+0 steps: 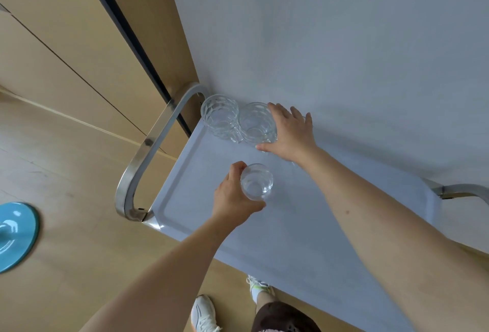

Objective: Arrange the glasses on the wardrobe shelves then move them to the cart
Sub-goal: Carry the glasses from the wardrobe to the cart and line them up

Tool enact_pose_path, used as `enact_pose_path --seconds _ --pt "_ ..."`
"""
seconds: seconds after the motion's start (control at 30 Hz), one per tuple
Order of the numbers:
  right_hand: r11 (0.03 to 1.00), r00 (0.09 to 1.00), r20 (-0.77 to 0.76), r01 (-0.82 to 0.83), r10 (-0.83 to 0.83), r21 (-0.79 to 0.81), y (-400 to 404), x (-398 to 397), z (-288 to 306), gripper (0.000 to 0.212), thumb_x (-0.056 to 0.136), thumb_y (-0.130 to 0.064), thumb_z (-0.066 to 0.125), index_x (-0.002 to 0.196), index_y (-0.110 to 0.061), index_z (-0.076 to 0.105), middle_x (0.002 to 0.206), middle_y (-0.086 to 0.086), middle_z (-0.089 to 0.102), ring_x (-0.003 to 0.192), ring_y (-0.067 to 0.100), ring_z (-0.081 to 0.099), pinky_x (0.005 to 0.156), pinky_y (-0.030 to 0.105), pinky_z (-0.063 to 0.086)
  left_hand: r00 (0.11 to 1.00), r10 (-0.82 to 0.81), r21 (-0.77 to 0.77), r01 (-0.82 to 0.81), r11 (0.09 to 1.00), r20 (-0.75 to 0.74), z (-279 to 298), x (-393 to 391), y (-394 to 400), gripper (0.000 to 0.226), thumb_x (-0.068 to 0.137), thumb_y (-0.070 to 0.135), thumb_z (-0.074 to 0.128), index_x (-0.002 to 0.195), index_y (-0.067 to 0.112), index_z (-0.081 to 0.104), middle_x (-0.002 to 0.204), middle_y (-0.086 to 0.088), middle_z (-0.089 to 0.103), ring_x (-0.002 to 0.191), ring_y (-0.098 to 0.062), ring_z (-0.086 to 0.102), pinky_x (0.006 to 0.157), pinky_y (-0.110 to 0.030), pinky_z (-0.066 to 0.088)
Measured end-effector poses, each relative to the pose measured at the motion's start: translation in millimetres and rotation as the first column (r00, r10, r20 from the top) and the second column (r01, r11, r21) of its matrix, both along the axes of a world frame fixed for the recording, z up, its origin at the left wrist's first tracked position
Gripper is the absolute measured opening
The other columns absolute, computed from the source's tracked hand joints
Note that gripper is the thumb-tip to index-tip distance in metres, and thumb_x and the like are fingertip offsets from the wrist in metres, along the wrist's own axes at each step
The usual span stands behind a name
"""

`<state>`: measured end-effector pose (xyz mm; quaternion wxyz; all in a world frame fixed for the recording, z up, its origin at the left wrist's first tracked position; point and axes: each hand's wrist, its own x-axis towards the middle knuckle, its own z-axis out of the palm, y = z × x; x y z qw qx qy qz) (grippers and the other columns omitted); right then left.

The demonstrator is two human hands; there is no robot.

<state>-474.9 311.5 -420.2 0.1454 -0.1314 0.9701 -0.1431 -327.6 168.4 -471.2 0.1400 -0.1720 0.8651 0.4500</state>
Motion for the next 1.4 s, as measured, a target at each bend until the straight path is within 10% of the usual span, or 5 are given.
enact_pose_path --seconds 0.3,0.57,1.4 --pt "0.934 0.95 -0.115 0.254 -0.29 -0.252 23 70 30 0.084 0.084 -0.051 0.075 0.152 -0.014 0.042 0.152 0.005 0.048 0.139 0.03 0.042 0.115 0.041 0.032 1.0 -0.006 0.093 0.005 0.996 0.006 18 2 -3 0.091 0.056 0.023 0.093 0.124 0.042 0.034 0.124 0.016 0.054 0.109 -0.014 0.053 0.07 -0.021 0.046" --pt "0.882 0.898 -0.061 0.414 -0.437 -0.224 31 136 48 0.076 0.088 -0.048 0.071 0.151 -0.017 0.042 0.147 0.005 0.053 0.136 0.034 0.044 0.106 0.04 0.038 0.996 -0.046 0.099 0.053 0.994 -0.079 43 17 -18 0.08 0.06 0.025 0.095 0.113 0.039 0.038 0.122 0.015 0.055 0.116 -0.016 0.053 0.087 -0.039 0.054" --pt "0.899 0.895 -0.082 0.434 -0.438 -0.064 -46 343 85 0.087 0.086 -0.059 0.069 0.157 -0.025 0.031 0.159 0.001 0.04 0.143 0.032 0.035 0.112 0.045 0.036 0.961 -0.054 0.24 0.122 0.963 -0.272 120 139 -108 0.082 0.061 0.039 0.095 0.124 0.031 0.042 0.125 0.008 0.059 0.11 -0.016 0.06 0.084 -0.034 0.053"
